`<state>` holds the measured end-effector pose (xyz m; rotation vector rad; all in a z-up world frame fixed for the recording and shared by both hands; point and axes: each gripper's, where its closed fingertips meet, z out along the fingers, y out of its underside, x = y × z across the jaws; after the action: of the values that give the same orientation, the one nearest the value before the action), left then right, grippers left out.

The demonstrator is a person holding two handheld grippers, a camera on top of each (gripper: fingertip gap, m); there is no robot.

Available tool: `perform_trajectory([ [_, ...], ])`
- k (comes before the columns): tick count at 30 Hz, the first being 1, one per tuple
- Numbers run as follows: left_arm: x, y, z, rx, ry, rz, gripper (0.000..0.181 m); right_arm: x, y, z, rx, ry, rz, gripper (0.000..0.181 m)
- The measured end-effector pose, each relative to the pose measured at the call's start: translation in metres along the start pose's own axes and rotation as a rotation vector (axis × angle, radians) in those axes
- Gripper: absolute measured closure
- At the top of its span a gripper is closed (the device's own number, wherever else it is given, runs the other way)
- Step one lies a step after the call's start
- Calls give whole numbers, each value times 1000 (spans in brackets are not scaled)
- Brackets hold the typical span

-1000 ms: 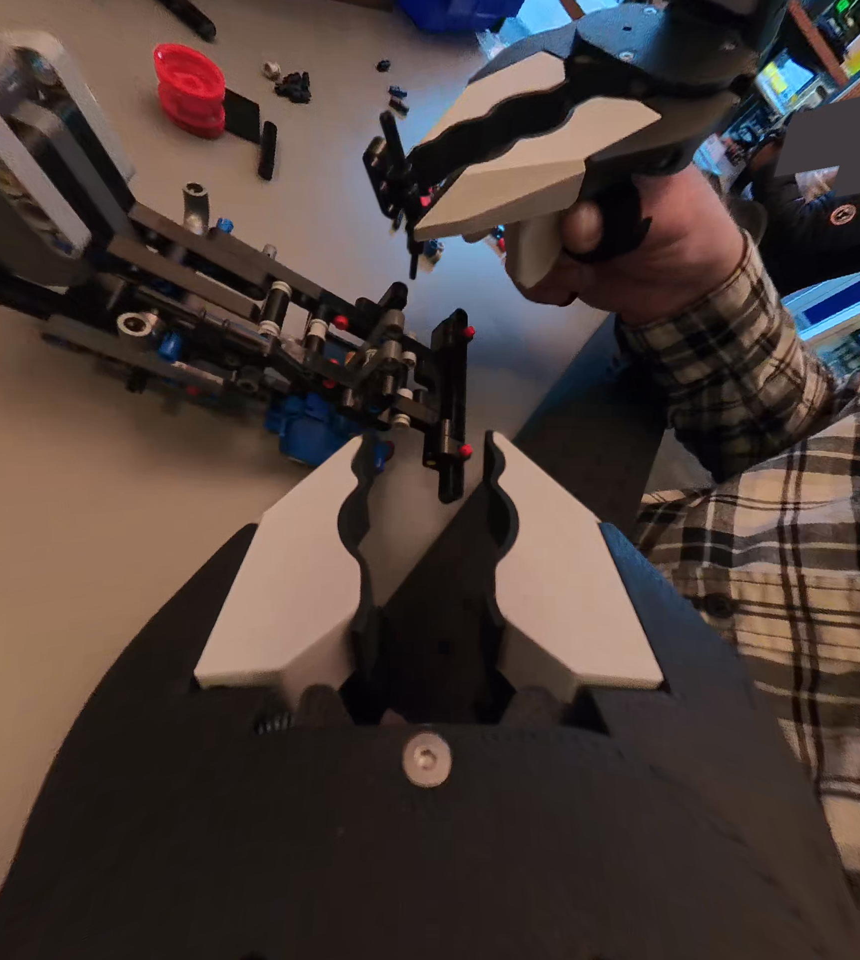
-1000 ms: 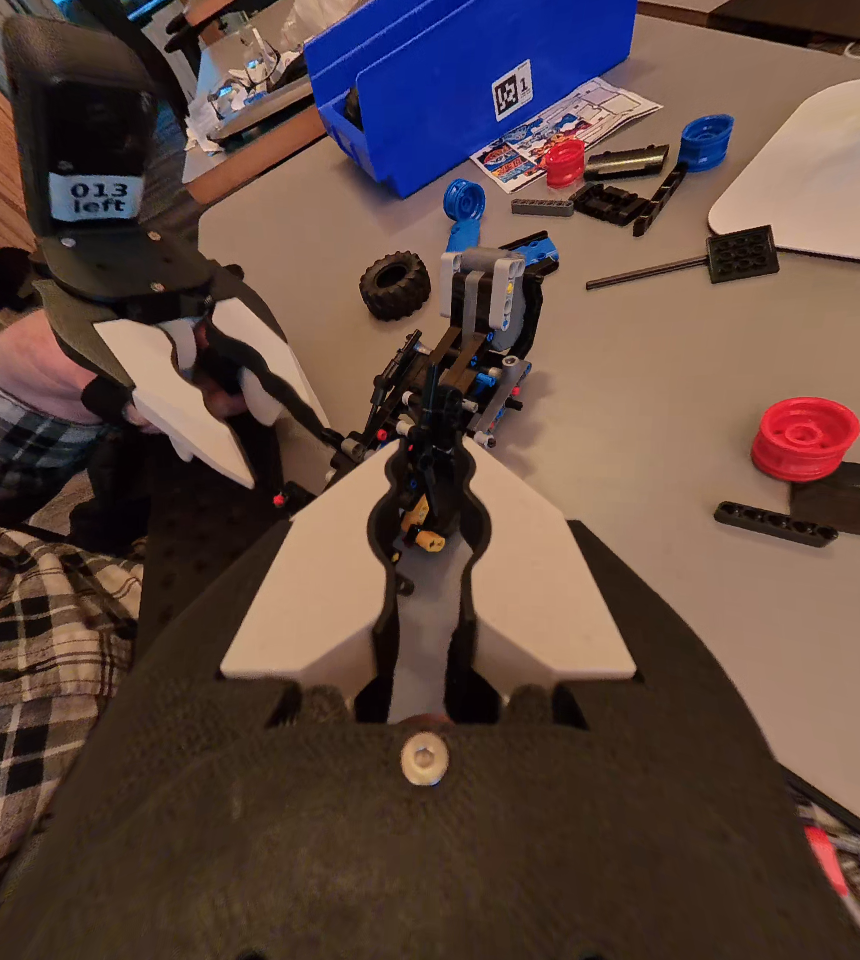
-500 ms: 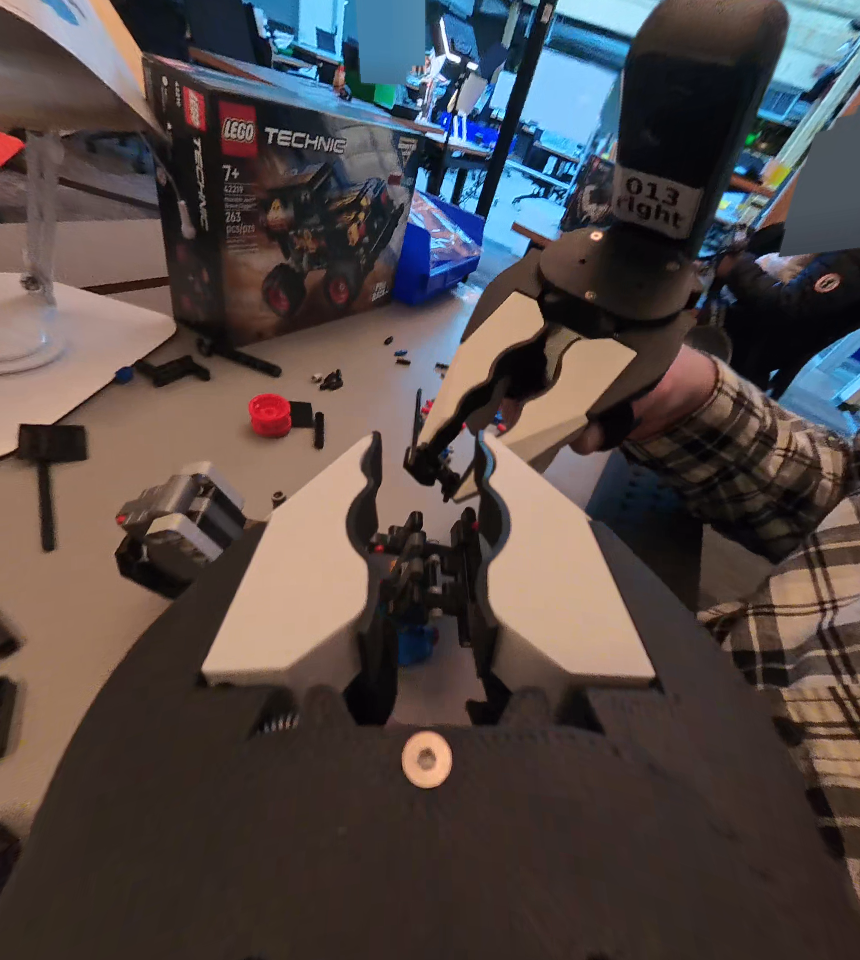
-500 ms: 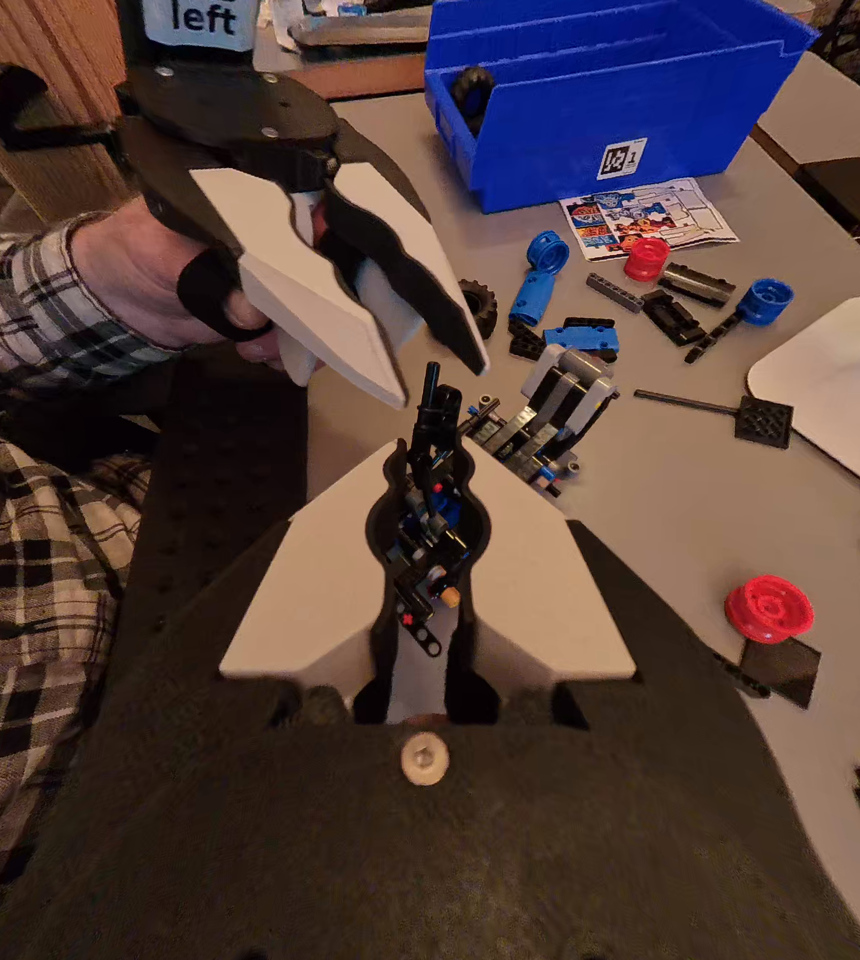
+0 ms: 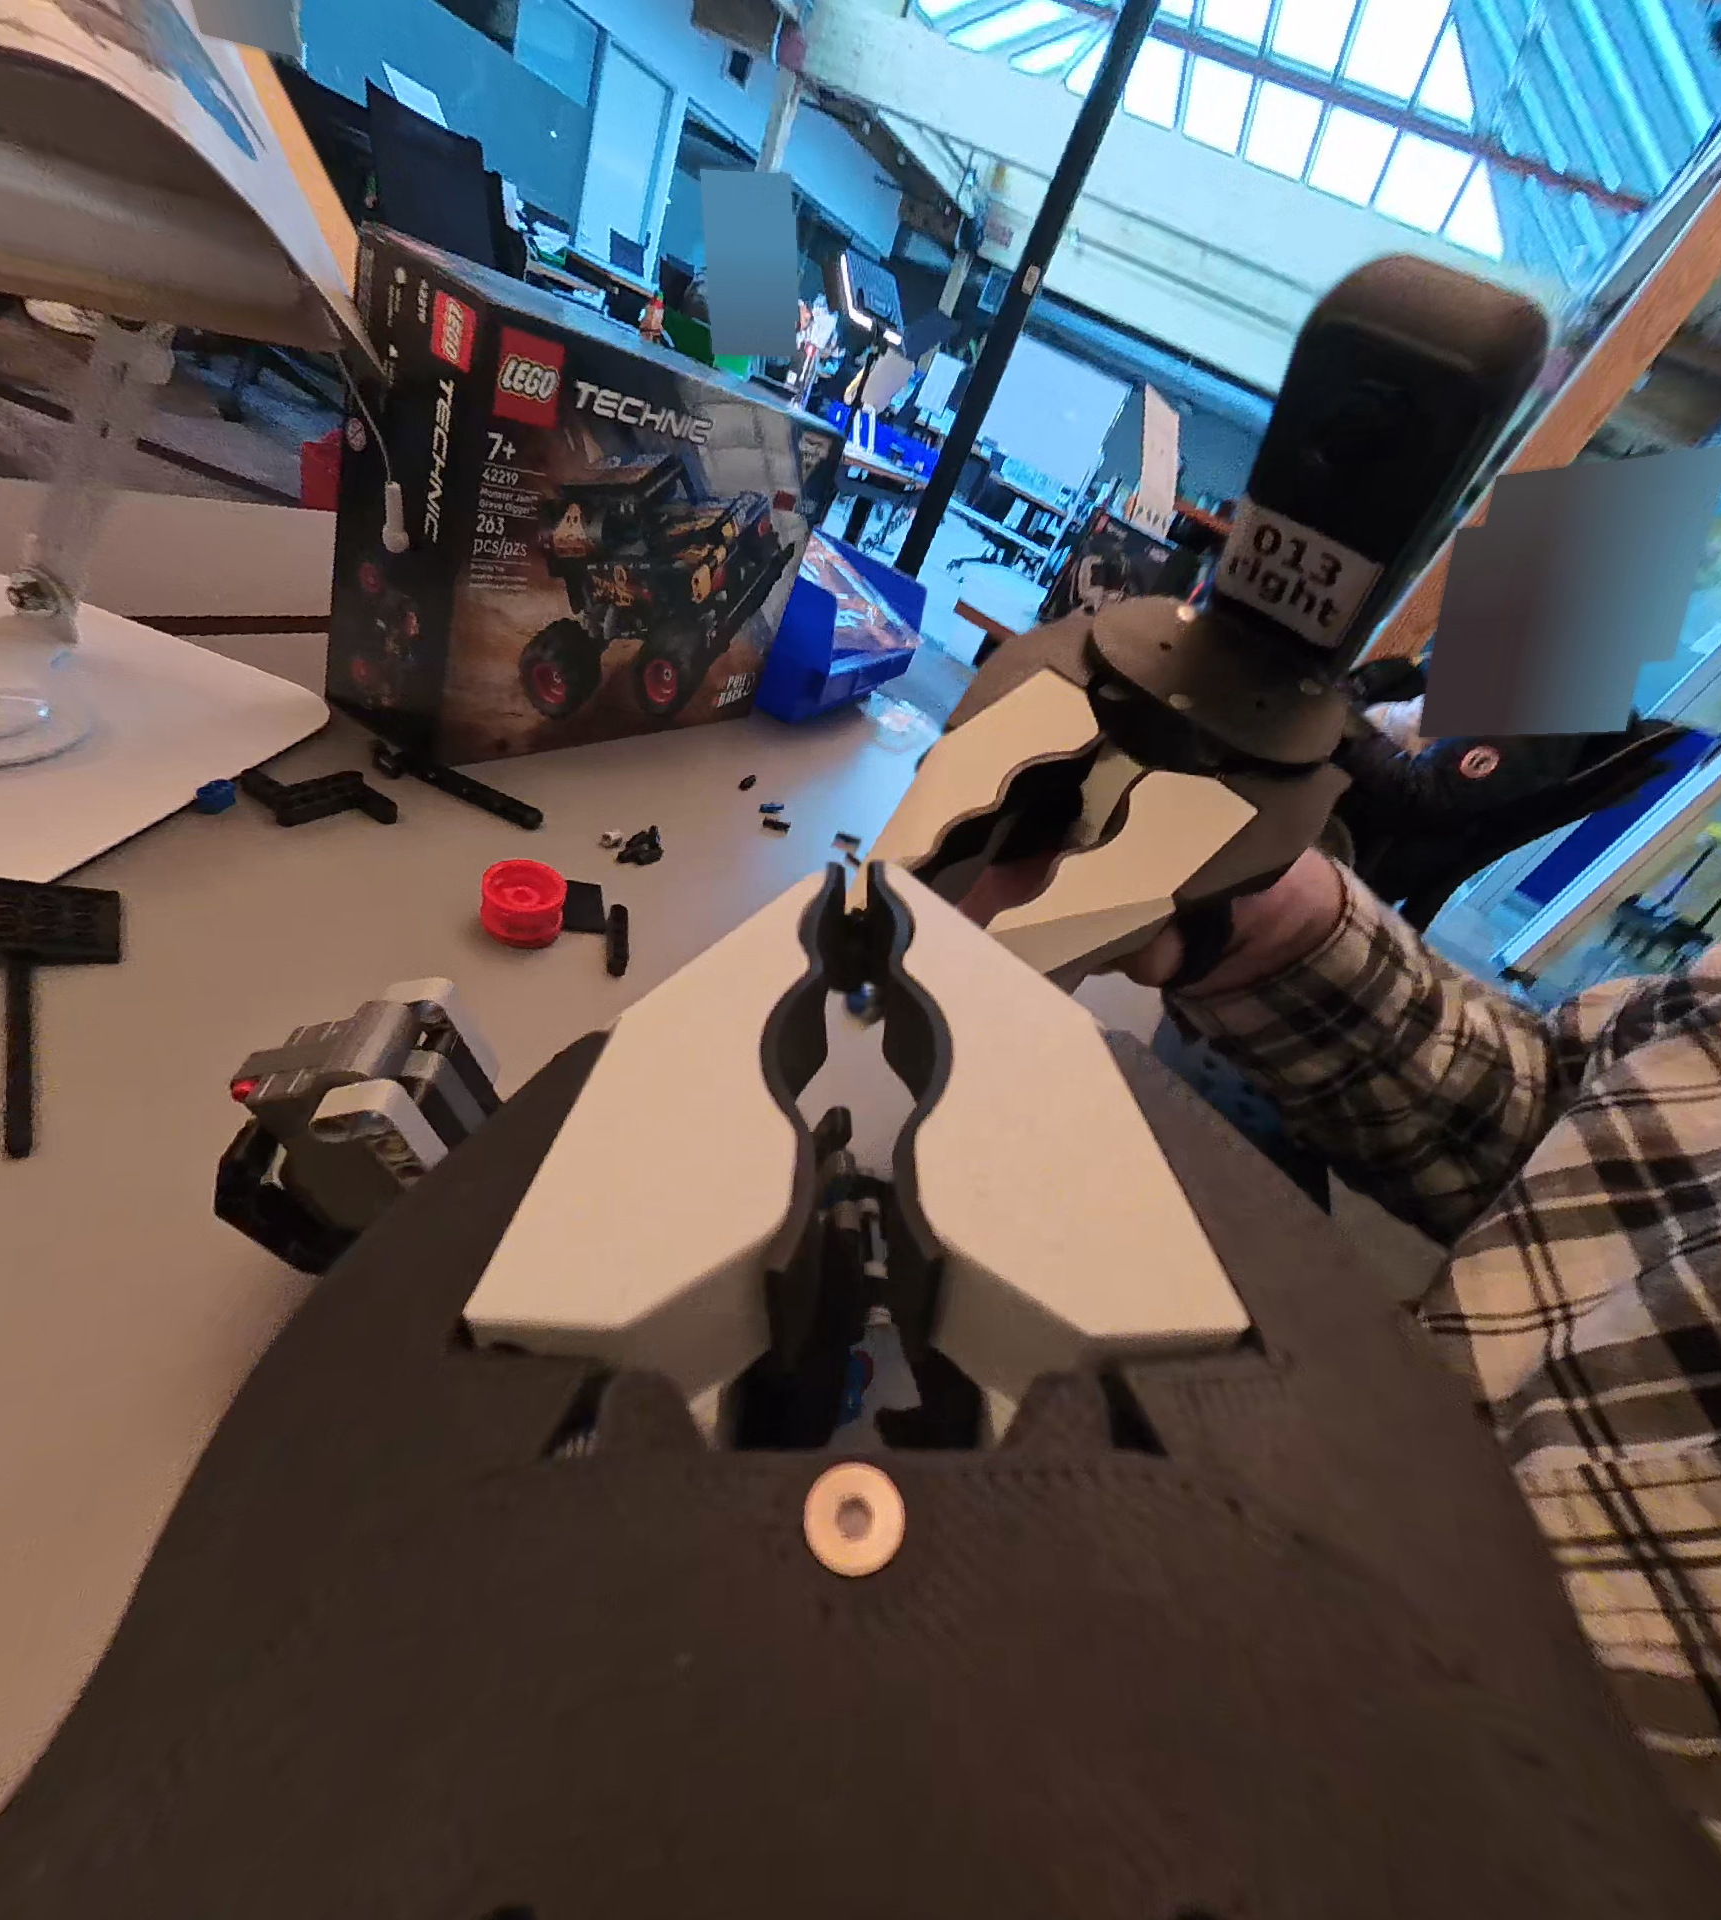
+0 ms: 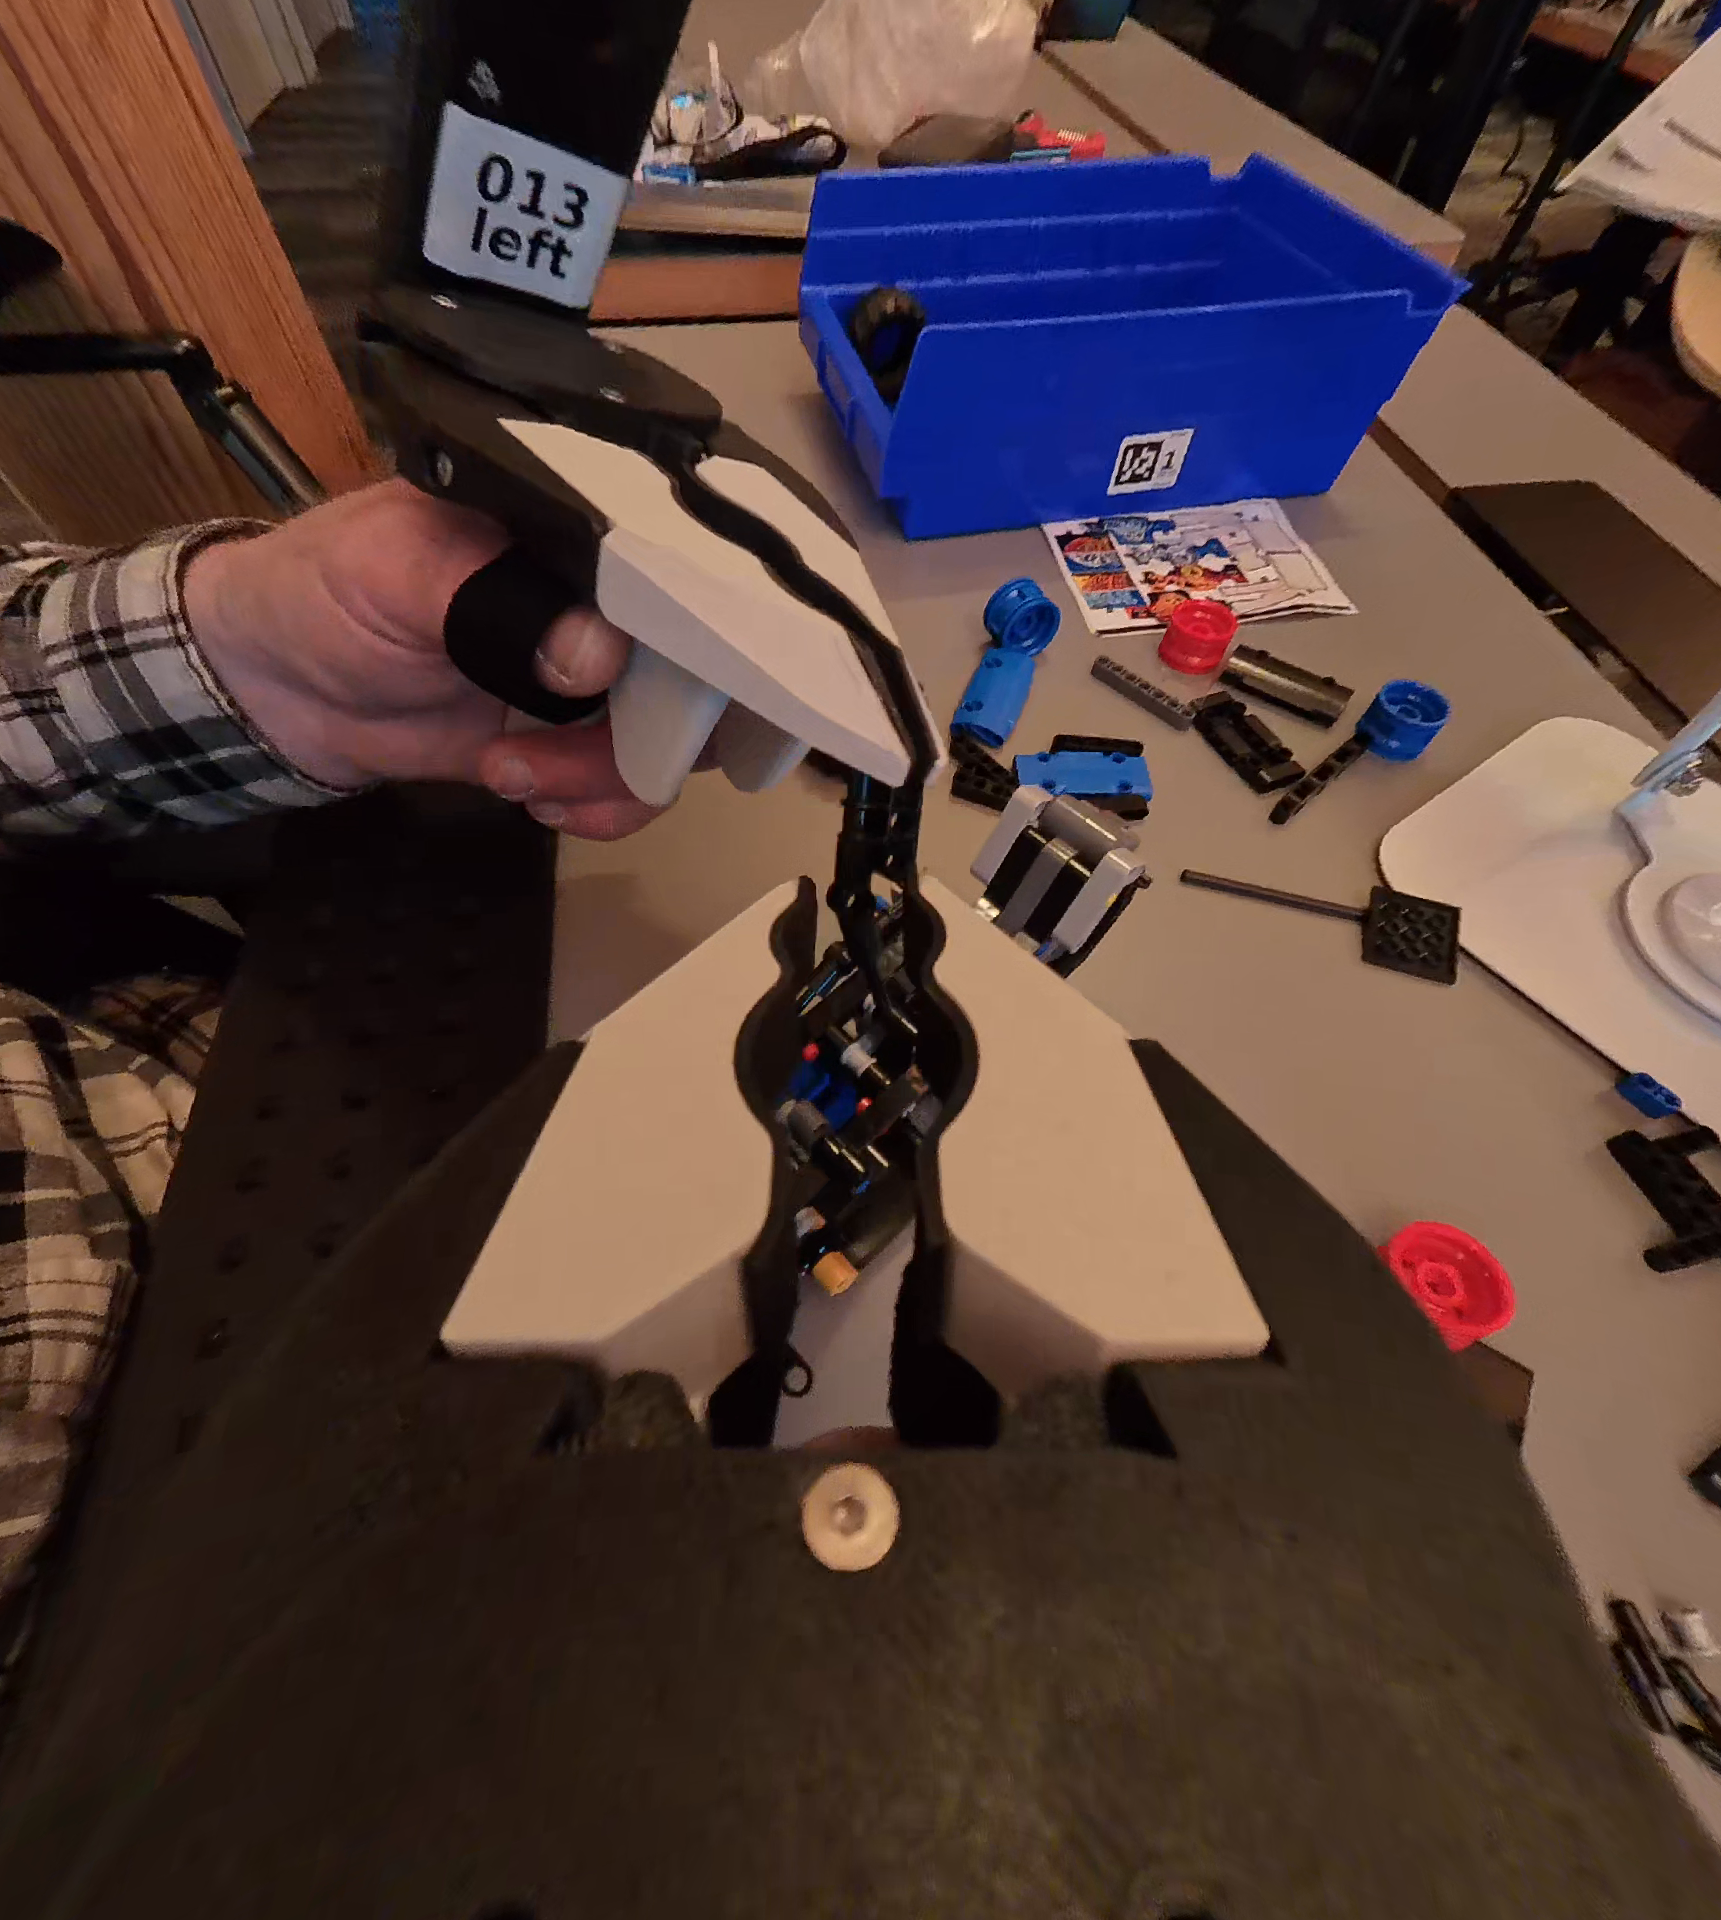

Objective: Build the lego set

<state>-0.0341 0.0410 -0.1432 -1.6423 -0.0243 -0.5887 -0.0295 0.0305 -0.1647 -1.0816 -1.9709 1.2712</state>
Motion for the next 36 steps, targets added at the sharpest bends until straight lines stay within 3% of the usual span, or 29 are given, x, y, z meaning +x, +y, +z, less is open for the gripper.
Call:
perform_trajectory([
  [4,-6,-5,1,42,28,-90,179,5,-6,-4,45,36,-9,171],
  [6,-9,-6,1,57,35,-121,179,7,-8,-6,57,42,-14,181],
  [13,-12,-5,2,62,40,-145,178,11,-4,-5,66,44,31,181],
  [15,-14,-5,2,70,33,-154,179,13,-2,-4,48,65,14,173],
  [18,-16,-6,3,72,30,-178,179,16,1,-1,4,148,-84,164],
  [24,-19,-3,10,74,13,-245,179,16,5,12,-94,311,-291,165],
  [30,-23,-3,12,104,0,-299,179,11,2,14,-41,255,-160,159],
  [36,-23,-3,17,120,-24,-295,181,22,3,15,-50,319,-77,164],
])
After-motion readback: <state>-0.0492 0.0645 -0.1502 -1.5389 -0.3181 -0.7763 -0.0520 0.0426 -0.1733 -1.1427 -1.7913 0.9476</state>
